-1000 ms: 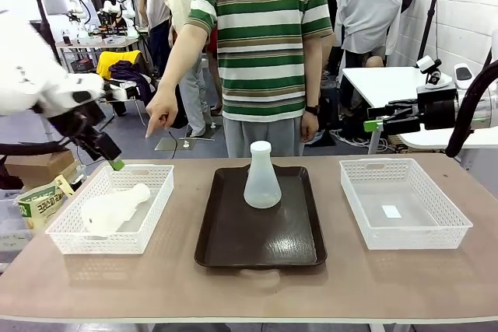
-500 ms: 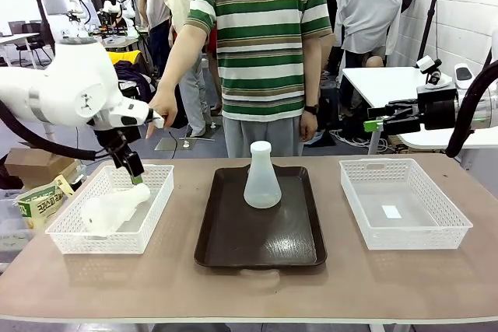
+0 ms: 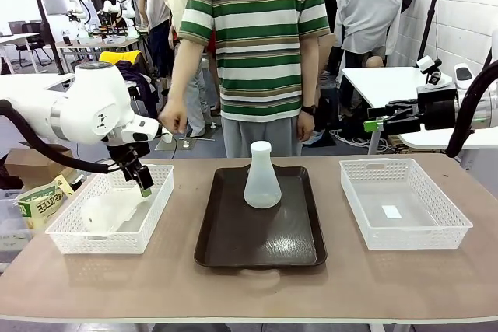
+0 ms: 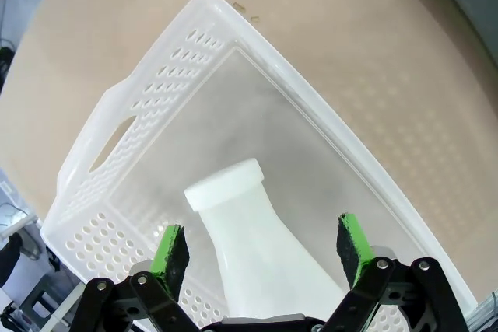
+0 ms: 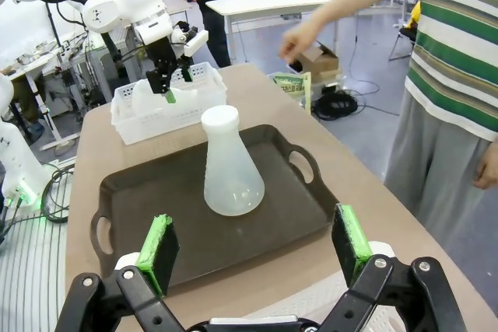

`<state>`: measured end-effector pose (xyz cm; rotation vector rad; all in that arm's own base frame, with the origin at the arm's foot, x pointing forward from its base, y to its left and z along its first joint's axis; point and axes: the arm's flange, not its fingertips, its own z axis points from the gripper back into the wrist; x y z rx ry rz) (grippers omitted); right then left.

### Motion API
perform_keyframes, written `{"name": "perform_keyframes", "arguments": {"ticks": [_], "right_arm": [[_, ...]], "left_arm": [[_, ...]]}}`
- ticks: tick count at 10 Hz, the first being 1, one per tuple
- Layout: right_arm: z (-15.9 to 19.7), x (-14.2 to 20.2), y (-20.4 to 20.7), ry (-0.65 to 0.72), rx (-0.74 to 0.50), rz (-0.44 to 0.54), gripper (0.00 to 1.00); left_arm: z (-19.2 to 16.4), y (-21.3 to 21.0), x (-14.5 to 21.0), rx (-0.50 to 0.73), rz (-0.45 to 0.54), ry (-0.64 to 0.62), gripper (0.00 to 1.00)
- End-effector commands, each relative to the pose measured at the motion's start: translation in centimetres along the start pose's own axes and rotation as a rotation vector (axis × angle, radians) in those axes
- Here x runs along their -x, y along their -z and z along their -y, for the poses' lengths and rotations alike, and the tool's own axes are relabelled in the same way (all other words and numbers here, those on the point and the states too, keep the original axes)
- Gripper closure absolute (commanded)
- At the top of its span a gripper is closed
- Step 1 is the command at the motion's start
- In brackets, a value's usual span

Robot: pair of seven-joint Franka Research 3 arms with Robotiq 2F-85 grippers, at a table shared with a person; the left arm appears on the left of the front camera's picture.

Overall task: Prepare the laboratory tools.
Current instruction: Pick up the Big flask that the person points to.

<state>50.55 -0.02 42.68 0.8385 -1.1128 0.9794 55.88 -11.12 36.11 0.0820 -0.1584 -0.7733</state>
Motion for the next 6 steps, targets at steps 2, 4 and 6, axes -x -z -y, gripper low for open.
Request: {"name": "perform_keyframes", "arguments": {"ticks": [2, 4, 6], "right_arm": [[0.0, -0.1, 0.1, 0.013, 0.004, -0.018, 0.0], [0.0, -0.1, 0.1, 0.013, 0.004, -0.018, 0.0], [0.0, -0.1, 0.1, 0.013, 0.004, -0.018, 0.0]], "left_arm": [[-0.9, 1.5, -1.2, -0.029, -0.032, -0.032, 0.0], [-1.9, 2.1, -1.4, -0.004, -0.041, -0.058, 0.0], [-2.5, 2.8, -1.3, 0.006, -0.045, -0.073, 0.0]]}}
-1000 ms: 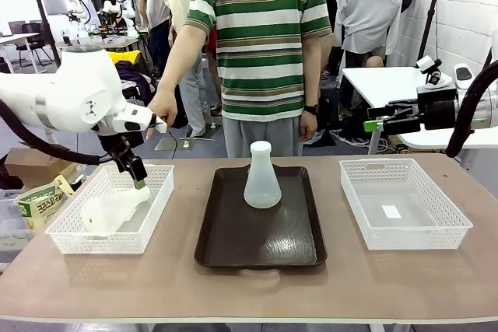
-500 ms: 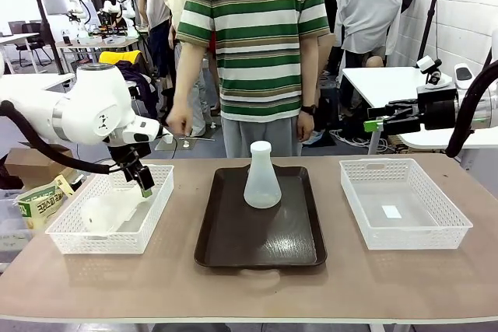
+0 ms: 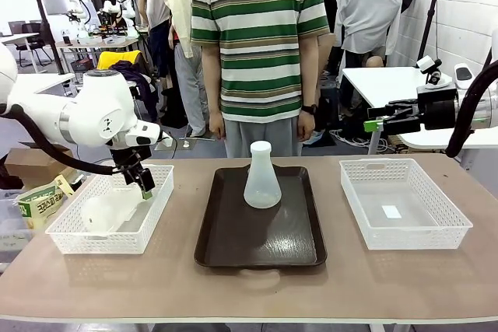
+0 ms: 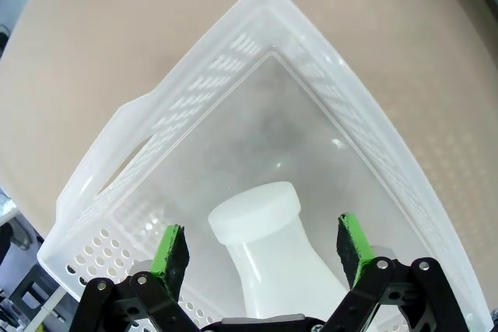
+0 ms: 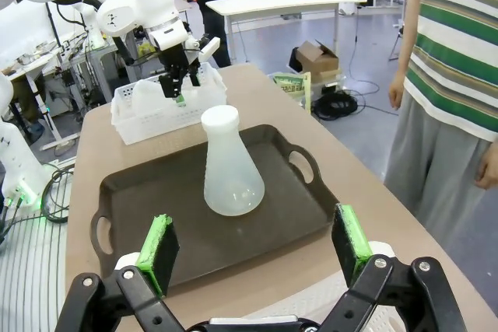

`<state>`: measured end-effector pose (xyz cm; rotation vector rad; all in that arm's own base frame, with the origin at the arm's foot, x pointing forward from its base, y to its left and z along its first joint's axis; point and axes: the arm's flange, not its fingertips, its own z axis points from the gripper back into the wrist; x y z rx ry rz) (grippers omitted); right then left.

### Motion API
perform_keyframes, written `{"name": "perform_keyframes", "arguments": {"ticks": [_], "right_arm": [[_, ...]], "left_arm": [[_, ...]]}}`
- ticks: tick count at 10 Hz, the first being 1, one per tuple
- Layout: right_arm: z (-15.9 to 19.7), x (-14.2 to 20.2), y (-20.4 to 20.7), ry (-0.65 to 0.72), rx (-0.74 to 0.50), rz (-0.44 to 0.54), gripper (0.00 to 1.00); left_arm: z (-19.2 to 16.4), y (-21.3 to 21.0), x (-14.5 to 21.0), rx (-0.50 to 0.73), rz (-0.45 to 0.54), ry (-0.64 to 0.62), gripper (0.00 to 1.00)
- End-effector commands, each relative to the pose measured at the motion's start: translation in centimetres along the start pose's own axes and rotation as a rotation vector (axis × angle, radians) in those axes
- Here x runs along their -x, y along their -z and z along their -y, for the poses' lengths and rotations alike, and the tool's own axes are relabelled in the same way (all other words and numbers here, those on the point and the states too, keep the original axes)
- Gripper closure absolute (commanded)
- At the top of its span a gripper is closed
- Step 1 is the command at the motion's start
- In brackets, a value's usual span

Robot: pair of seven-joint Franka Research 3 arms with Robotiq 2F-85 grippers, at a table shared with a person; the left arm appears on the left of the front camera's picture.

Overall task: Prepare the laboratory tools.
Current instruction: Pick up the Big flask that the person points to.

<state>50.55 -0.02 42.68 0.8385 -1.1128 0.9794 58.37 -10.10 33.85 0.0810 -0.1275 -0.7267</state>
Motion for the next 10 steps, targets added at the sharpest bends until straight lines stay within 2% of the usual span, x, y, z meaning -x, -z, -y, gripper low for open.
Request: {"name": "perform_keyframes", "arguments": {"ticks": [1, 5, 10], "right_arm": [[0.0, -0.1, 0.1, 0.013, 0.004, -0.018, 0.0], [0.0, -0.1, 0.1, 0.013, 0.004, -0.018, 0.0], [0.0, -0.1, 0.1, 0.013, 0.004, -0.018, 0.0]], "left_arm": [[-0.6, 0.7, -0.6, 0.023, -0.026, -0.033, 0.0], [-0.6, 1.3, -0.7, 0.041, -0.026, -0.04, 0.0], [-0.4, 1.6, -0.8, 0.015, -0.054, -0.048, 0.91]]}}
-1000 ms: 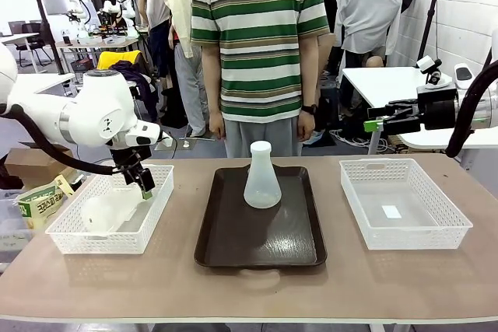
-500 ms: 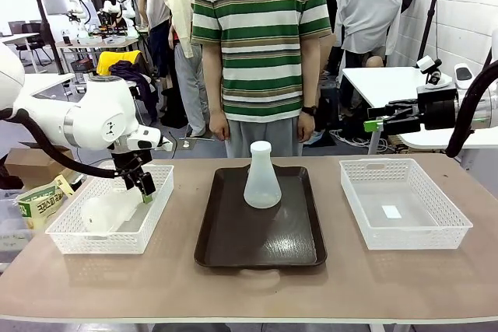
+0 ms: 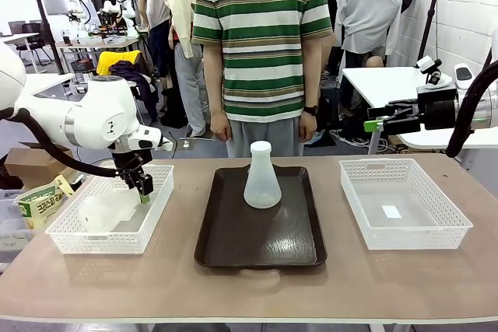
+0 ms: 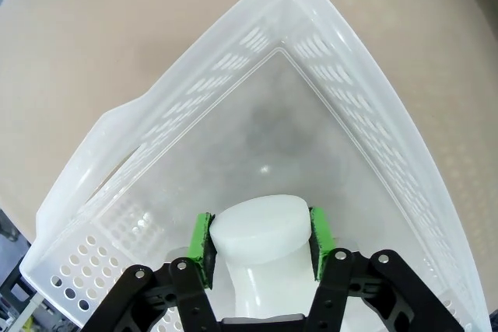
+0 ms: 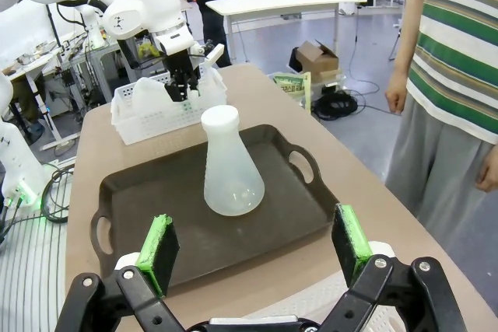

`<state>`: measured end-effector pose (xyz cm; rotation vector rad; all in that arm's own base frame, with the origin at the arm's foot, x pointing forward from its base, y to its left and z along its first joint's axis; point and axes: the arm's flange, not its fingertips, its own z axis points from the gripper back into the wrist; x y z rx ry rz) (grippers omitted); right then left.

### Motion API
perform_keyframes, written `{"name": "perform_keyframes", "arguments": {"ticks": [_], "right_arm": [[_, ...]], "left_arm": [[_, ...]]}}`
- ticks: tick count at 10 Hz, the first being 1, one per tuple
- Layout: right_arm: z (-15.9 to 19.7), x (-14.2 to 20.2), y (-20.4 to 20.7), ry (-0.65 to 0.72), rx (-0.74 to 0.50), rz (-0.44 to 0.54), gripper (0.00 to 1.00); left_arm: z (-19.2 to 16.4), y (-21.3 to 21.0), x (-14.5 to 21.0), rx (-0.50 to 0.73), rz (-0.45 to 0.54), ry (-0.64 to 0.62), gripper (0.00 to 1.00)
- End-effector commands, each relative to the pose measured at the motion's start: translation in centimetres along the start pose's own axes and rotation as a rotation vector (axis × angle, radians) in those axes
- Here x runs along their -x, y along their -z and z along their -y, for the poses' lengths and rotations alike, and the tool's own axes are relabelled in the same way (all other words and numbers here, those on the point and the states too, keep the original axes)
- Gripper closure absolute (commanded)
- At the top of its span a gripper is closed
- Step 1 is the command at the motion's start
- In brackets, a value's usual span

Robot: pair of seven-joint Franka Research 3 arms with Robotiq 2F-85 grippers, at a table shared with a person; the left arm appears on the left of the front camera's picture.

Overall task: Prepare the laboratory tools.
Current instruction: Pick up the Big flask that the person points to.

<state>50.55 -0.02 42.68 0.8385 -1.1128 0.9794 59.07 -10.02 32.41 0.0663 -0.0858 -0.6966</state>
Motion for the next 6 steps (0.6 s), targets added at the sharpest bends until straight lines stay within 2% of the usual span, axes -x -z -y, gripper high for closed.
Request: {"name": "perform_keyframes", "arguments": {"ticks": [1, 6], "right_arm": [[0.0, -0.1, 0.1, 0.013, 0.004, -0.018, 0.0], [0.0, -0.1, 0.1, 0.013, 0.004, -0.018, 0.0]], "left_arm": [[0.1, -0.2, -0.6, -0.008, -0.014, -0.016, 1.0], [0.5, -1.4, -0.2, 0.032, -0.017, -0.013, 1.0]]}}
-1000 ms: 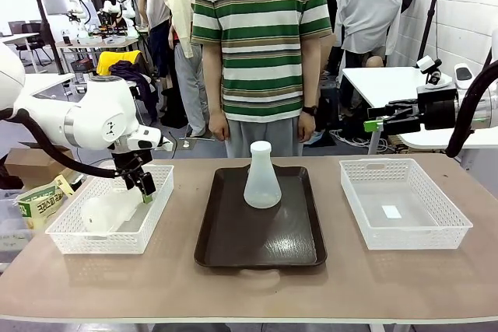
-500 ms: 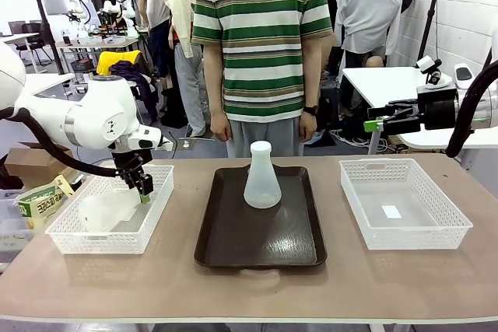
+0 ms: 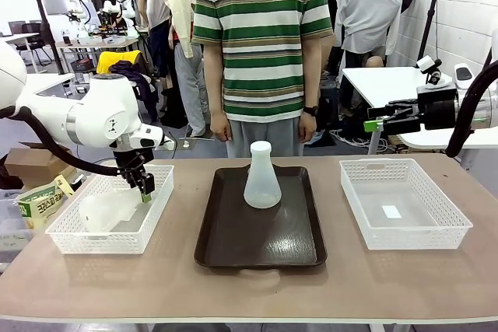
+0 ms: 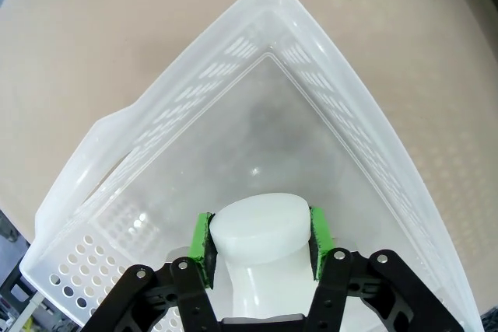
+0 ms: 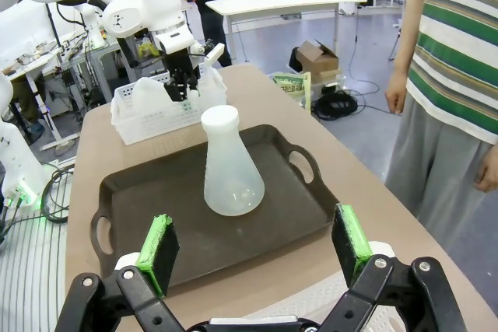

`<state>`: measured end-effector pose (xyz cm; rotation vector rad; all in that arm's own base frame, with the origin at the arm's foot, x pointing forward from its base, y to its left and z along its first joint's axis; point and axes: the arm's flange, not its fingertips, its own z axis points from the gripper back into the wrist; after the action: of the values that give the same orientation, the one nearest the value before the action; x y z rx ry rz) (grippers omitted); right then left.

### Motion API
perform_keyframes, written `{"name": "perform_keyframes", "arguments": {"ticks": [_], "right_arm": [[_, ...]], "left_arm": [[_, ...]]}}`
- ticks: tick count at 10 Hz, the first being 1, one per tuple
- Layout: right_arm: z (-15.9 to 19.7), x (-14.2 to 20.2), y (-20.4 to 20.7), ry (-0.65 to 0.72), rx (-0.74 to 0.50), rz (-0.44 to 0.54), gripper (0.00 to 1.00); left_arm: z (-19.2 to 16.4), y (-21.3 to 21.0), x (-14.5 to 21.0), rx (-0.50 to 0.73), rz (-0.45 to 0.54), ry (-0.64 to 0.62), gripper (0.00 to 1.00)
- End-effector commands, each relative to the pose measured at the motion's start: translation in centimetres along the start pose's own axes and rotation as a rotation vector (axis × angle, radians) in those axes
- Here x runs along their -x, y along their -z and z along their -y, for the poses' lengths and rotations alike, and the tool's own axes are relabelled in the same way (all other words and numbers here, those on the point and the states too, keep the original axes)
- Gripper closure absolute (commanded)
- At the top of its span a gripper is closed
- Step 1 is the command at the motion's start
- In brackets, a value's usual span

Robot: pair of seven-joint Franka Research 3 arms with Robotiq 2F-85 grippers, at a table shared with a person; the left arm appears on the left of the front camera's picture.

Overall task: Prepare the laboratory tools.
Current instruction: Pick up the Big flask that the person points to, then place the picked Big flask upright in the Handle tray as directed by the person.

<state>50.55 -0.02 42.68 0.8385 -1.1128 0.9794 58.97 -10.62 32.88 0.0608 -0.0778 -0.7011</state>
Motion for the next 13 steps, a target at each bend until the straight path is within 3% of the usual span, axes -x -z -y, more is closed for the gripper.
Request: {"name": "perform_keyframes", "arguments": {"ticks": [1, 13], "right_arm": [[0.03, -0.12, 0.07, 0.013, 0.004, -0.018, 0.0], [0.03, -0.12, 0.07, 0.013, 0.004, -0.018, 0.0]], "left_arm": [[-0.16, 0.18, 0.0, -0.005, 0.005, 0.0, 1.0], [-0.16, 0.18, 0.0, -0.005, 0.005, 0.0, 1.0]]}}
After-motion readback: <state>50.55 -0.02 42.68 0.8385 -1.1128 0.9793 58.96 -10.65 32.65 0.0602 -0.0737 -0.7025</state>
